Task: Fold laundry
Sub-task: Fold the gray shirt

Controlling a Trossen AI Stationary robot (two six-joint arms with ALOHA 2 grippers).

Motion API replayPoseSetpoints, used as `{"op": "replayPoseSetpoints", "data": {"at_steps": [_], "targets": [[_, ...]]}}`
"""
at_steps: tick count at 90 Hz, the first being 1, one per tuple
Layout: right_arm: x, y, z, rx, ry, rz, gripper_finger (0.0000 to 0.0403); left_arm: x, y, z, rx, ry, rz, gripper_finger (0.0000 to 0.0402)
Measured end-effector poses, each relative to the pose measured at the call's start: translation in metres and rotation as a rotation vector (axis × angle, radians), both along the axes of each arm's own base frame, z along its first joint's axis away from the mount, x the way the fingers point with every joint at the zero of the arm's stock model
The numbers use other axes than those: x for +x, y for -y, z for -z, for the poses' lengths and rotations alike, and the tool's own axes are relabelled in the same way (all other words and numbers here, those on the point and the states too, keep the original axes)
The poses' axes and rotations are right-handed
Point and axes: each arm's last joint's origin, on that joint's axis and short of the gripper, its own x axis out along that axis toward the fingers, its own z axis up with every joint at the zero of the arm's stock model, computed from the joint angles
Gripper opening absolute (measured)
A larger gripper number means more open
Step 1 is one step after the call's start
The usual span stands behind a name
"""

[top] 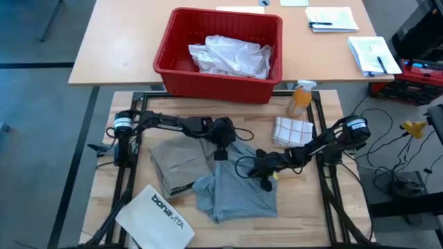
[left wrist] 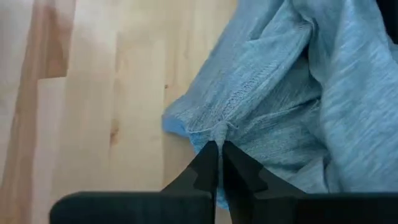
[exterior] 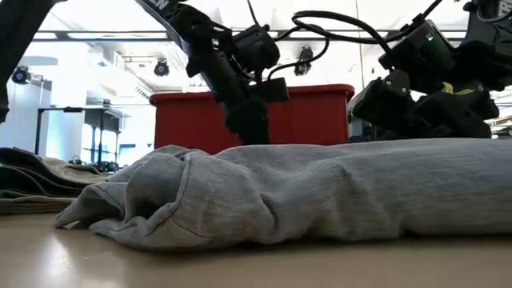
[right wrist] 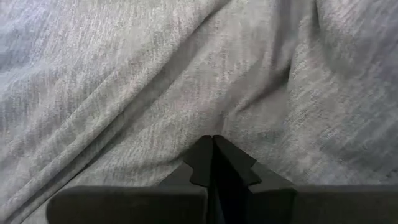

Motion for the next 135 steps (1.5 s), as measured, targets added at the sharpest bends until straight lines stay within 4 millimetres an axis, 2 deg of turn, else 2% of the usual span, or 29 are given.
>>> {"op": "replayPoseSetpoints", "data": {"at_steps": [32,42,57,72,80,89,103,119,135], "targets": [[0.000,0.000,-0.001,0.005,0.005,0.007,0.0000,-0.002,-0.006,0.000,-0.028,-0.002,-0.005,0.0000],[-0.002,0.000,-0.010,0.048,0.013,0.021,0.0000,-0.001,-0.005,0.000,-0.060,0.004,-0.003,0.0000],[-0.005,0.001,-0.033,0.172,0.053,0.079,0.0009,-0.001,-0.004,0.003,-0.123,0.010,-0.046,0.0006],[-0.012,0.003,-0.055,0.188,0.119,0.102,0.0063,0.001,-0.001,0.016,-0.231,0.039,-0.036,0.0012],[-0.020,0.007,-0.065,0.139,0.120,0.205,0.0105,-0.003,0.000,0.025,-0.273,0.051,-0.083,0.0020],[-0.028,0.013,-0.067,0.066,0.087,0.326,0.0151,-0.006,0.001,0.032,-0.313,0.052,-0.131,0.0040],[-0.028,0.018,-0.056,0.059,0.026,0.321,0.0189,-0.008,0.001,0.035,-0.323,0.055,-0.139,0.0096],[-0.017,0.021,-0.046,-0.006,-0.006,0.305,0.0179,-0.005,0.001,0.032,-0.329,0.083,-0.146,0.0158],[-0.004,0.024,-0.038,-0.035,-0.010,0.299,0.0120,0.001,0.000,0.025,-0.331,0.130,-0.146,0.0194]]}}
